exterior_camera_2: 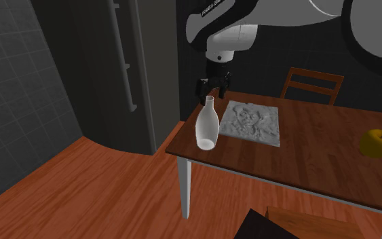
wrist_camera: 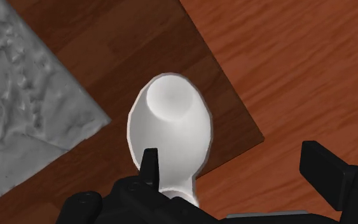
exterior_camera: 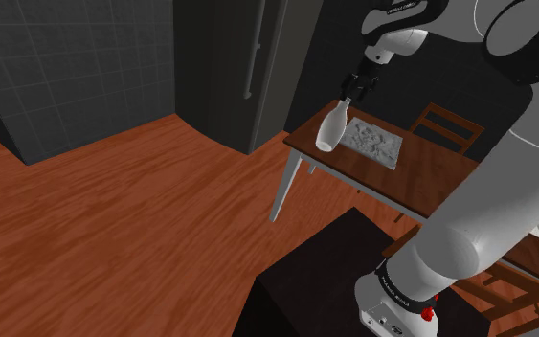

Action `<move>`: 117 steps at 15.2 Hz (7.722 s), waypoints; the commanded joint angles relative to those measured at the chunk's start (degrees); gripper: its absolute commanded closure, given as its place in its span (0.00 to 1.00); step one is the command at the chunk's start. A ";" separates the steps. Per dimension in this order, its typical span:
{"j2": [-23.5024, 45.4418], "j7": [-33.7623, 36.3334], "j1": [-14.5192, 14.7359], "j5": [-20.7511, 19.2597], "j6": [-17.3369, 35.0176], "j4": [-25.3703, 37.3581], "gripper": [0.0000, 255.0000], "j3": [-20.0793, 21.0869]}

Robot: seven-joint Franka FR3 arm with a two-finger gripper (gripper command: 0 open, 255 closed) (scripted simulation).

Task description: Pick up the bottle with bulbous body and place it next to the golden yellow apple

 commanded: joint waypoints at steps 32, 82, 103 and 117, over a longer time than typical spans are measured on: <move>11.69 -5.65 -3.76 6.81 1.71 8.61 1.00 -0.11; -8.36 -15.04 -9.99 -2.85 -19.84 12.05 1.00 -7.11; -14.04 -41.04 -20.46 -6.03 -22.85 9.54 1.00 -23.14; 9.86 -72.05 -39.33 14.89 -31.30 26.69 1.00 -36.81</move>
